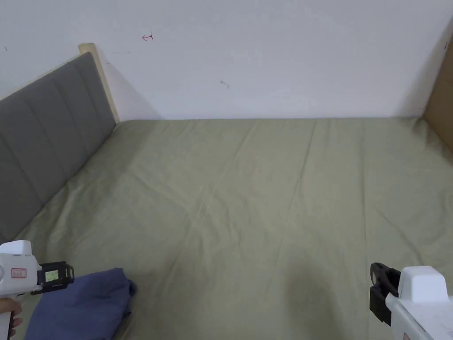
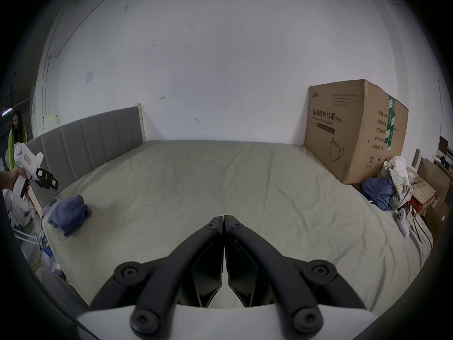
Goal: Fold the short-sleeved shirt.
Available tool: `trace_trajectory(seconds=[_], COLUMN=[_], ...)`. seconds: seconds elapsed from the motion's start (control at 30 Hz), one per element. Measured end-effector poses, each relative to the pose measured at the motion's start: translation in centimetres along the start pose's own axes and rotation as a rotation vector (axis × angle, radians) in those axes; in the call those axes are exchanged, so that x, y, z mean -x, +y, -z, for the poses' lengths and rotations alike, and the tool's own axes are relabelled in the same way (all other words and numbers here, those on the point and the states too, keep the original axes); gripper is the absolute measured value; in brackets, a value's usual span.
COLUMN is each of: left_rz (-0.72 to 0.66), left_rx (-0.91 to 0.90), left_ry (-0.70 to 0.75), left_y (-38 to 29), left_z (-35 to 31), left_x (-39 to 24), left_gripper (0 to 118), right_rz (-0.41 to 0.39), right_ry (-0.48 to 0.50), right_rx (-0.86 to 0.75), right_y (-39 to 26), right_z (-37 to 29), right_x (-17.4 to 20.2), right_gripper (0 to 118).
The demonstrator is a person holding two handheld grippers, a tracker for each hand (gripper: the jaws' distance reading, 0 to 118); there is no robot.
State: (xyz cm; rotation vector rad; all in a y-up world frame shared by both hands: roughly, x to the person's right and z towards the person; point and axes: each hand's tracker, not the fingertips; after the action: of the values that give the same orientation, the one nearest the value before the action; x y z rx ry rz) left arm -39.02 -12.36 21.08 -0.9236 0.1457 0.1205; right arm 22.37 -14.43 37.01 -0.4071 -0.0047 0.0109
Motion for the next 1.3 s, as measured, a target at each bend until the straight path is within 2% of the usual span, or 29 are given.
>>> trace_trajectory(seconds=[0.3, 0.53, 0.7, 0.83, 0.97, 1.07, 1.2, 1.3], left_rz=[0.005, 0.033, 0.083, 0.123, 0.185, 0.239, 0.288, 0.269], left_rx=[-0.353, -0.655, -0.825, -0.872, -0.917, -0.916, -0.936, -0.918], left_ry=[-0.037, -0.07, -0.098, -0.137, -0.198, -0.218, -0.249, -0.292], left_y=[-0.3, -2.2, -4.2, -5.5, -7.0, -8.3, -10.0, -10.5], left_z=[-10.7, -19.8, -23.2, -24.4, -24.4, -24.1, -23.8, -23.4], left_x=[-6.1, -12.6, -17.0, -20.5, -23.6, -26.1, -28.8, -29.9], left_gripper=[87, 76, 69, 55, 11, 0, 0, 0], right_rz=[0.013, 0.002, -0.004, -0.009, -0.005, -0.001, 0.004, 0.002], right_ry=[-0.031, -0.066, -0.088, -0.108, -0.127, -0.141, -0.149, -0.157], right_rx=[-0.138, -0.254, -0.319, -0.35, -0.363, -0.364, -0.352, -0.349], right_y=[4.7, 8.8, 10.5, 11.0, 10.8, 10.4, 10.0, 9.8], right_z=[-4.6, -8.4, -10.6, -11.8, -12.6, -12.8, -13.0, -13.2], right_x=[-1.5, -2.8, -3.6, -4.3, -4.9, -5.5, -6.1, -6.4], right_gripper=[0, 0, 0, 0, 0, 0, 0, 0])
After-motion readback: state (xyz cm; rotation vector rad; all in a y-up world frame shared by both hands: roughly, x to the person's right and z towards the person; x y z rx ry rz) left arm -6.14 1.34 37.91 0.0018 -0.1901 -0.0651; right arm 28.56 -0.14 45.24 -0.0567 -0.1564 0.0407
